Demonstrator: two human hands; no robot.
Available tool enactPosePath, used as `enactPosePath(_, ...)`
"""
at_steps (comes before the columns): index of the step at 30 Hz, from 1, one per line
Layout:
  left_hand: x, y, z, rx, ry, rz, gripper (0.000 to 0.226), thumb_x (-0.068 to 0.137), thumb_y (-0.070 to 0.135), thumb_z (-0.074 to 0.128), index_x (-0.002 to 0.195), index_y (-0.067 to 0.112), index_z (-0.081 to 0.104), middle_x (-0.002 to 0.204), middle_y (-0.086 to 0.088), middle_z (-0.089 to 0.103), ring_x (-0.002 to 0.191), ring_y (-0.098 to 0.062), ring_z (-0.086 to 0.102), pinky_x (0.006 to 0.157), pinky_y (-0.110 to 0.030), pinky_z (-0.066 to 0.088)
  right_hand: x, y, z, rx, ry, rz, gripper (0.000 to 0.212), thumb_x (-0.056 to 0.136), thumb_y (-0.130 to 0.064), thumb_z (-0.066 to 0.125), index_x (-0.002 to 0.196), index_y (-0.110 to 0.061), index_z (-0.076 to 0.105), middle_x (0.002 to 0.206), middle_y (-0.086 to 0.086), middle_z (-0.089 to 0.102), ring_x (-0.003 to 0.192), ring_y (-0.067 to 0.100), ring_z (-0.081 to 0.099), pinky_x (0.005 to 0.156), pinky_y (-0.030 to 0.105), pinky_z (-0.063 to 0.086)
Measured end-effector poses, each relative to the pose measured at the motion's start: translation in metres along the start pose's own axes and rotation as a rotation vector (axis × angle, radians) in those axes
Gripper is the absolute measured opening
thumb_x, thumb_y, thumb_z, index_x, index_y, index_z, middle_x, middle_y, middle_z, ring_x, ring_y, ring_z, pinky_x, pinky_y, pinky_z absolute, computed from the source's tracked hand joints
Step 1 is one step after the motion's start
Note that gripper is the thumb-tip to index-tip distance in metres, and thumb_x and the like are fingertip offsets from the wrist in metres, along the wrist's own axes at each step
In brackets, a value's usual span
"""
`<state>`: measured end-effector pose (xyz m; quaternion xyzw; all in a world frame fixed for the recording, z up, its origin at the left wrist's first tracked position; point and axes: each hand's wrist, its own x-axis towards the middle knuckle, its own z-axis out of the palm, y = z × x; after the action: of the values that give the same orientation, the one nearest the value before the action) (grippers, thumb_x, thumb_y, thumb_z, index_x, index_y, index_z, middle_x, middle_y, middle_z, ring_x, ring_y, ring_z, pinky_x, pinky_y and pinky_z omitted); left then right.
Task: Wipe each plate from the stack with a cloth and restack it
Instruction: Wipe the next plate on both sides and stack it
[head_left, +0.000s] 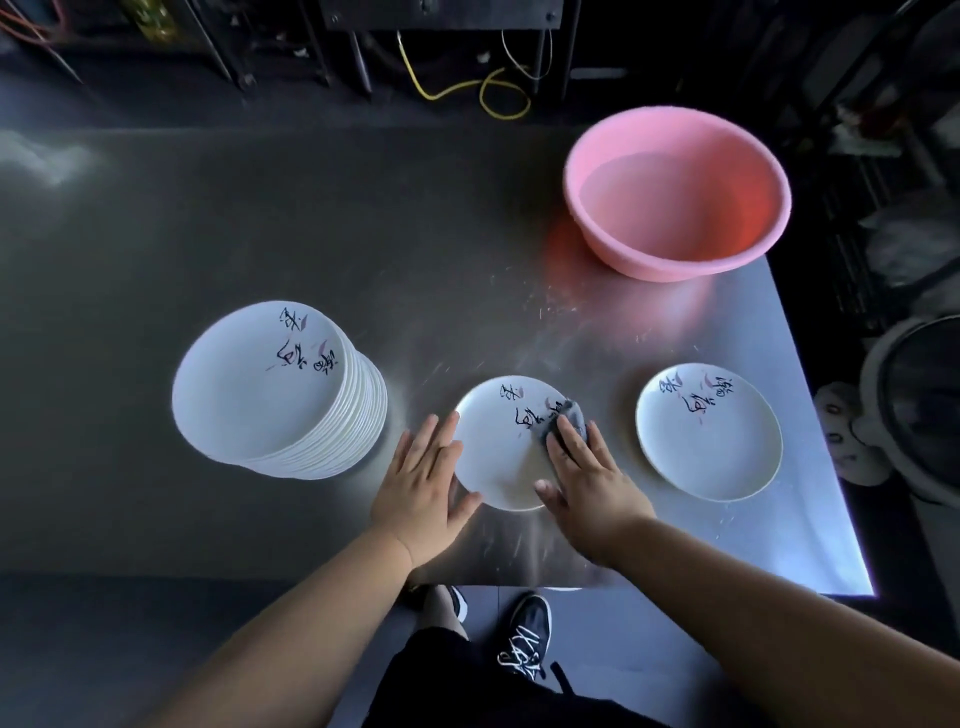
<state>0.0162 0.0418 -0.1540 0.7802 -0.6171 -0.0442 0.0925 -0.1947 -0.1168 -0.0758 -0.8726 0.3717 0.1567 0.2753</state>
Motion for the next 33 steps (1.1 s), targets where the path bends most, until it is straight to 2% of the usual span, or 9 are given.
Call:
enactPosePath(3, 0.0, 0.007, 0.002, -0.004, 0.093, 0.012, 0.048, 0.099, 0.05, 0.05, 0.117, 0.009, 0.067, 0.164, -0.007, 0.042, 0.154, -0.03, 0.034, 0.125, -0.056, 0.022, 0.026, 0.013, -0.019, -0.055, 0.008, -0.053, 0.071, 0.108, -0.058, 0.029, 0.168, -0.033, 0.002, 0.171, -0.023, -0.02, 0.16, 0.016, -0.02, 0.129, 0.046, 0.022)
enactPosePath(6, 0.002, 0.007, 0.004, -0.051, 0.14, 0.001, 0.042, 0.095, 0.05, 0.052, 0.105, 0.012, 0.067, 0.156, -0.006, 0.053, 0.151, -0.03, 0.04, 0.126, -0.053, 0.02, 0.016, 0.003, -0.004, -0.008, 0.048, 0.005, 0.075, 0.108, -0.057, 0.034, 0.168, -0.029, 0.0, 0.171, -0.02, -0.023, 0.16, 0.018, -0.019, 0.13, 0.042, 0.02)
enactPosePath(11, 0.002, 0.004, 0.009, -0.155, 0.178, 0.009, 0.042, 0.094, 0.051, 0.056, 0.098, 0.01, 0.067, 0.15, -0.008, 0.058, 0.148, -0.033, 0.044, 0.121, -0.055, 0.029, -0.021, -0.029, 0.032, 0.034, -0.031, 0.099, 0.084, 0.104, -0.067, 0.03, 0.168, -0.024, -0.003, 0.172, -0.013, -0.024, 0.159, 0.025, -0.023, 0.129, 0.043, 0.015)
enactPosePath(14, 0.001, 0.002, 0.012, -0.182, 0.195, 0.015, 0.043, 0.097, 0.051, 0.057, 0.094, 0.009, 0.067, 0.146, -0.011, 0.06, 0.146, -0.035, 0.047, 0.119, -0.056, 0.035, 0.009, -0.016, 0.015, 0.027, 0.043, 0.083, 0.079, 0.104, -0.067, 0.027, 0.168, -0.028, 0.002, 0.173, -0.016, -0.018, 0.159, 0.026, -0.024, 0.131, 0.044, 0.013)
enactPosePath(18, 0.001, 0.007, 0.009, -0.145, 0.222, -0.016, 0.049, 0.099, 0.057, 0.054, 0.091, 0.011, 0.068, 0.14, -0.008, 0.064, 0.144, -0.035, 0.049, 0.122, -0.056, 0.031, 0.034, 0.006, 0.001, -0.045, 0.1, 0.009, 0.074, 0.107, -0.06, 0.031, 0.169, -0.03, 0.005, 0.172, -0.021, -0.019, 0.16, 0.02, -0.023, 0.132, 0.042, 0.012)
enactPosePath(22, -0.002, 0.031, -0.007, -0.072, 0.197, -0.104, 0.059, 0.093, 0.075, 0.05, 0.083, 0.019, 0.064, 0.117, 0.001, 0.065, 0.125, -0.027, 0.057, 0.121, -0.062, 0.025, -0.007, -0.012, 0.026, 0.048, 0.046, 0.044, 0.081, 0.104, -0.063, 0.032, 0.168, -0.025, 0.002, 0.173, -0.013, -0.02, 0.16, 0.024, -0.02, 0.13, 0.044, 0.018)
enactPosePath(24, 0.001, 0.036, -0.016, -0.072, 0.143, -0.093, 0.06, 0.084, 0.082, 0.052, 0.086, 0.023, 0.065, 0.113, 0.004, 0.061, 0.123, -0.023, 0.056, 0.122, -0.06, 0.019, -0.026, -0.018, 0.031, 0.049, -0.038, 0.05, 0.083, 0.104, -0.067, 0.029, 0.168, -0.025, 0.0, 0.173, -0.013, -0.021, 0.159, 0.023, -0.023, 0.129, 0.044, 0.019)
enactPosePath(28, 0.013, 0.005, -0.03, -0.057, -0.027, 0.011, 0.058, 0.085, 0.073, 0.053, 0.121, 0.032, 0.07, 0.155, 0.007, 0.052, 0.152, -0.021, 0.037, 0.125, -0.052, 0.009, -0.006, 0.001, 0.011, -0.063, -0.023, -0.029, 0.082, 0.102, -0.07, 0.026, 0.169, -0.027, 0.006, 0.175, -0.011, -0.013, 0.16, 0.025, -0.02, 0.131, 0.043, 0.01)
enactPosePath(33, 0.018, -0.008, -0.025, -0.081, 0.029, 0.093, 0.038, 0.09, 0.051, 0.054, 0.111, 0.029, 0.077, 0.136, 0.004, 0.067, 0.138, -0.027, 0.056, 0.119, -0.043, 0.024, 0.029, 0.02, -0.014, -0.079, 0.075, -0.056, 0.072, 0.107, -0.057, 0.036, 0.169, -0.031, 0.009, 0.174, -0.018, -0.012, 0.161, 0.02, -0.015, 0.131, 0.042, 0.015)
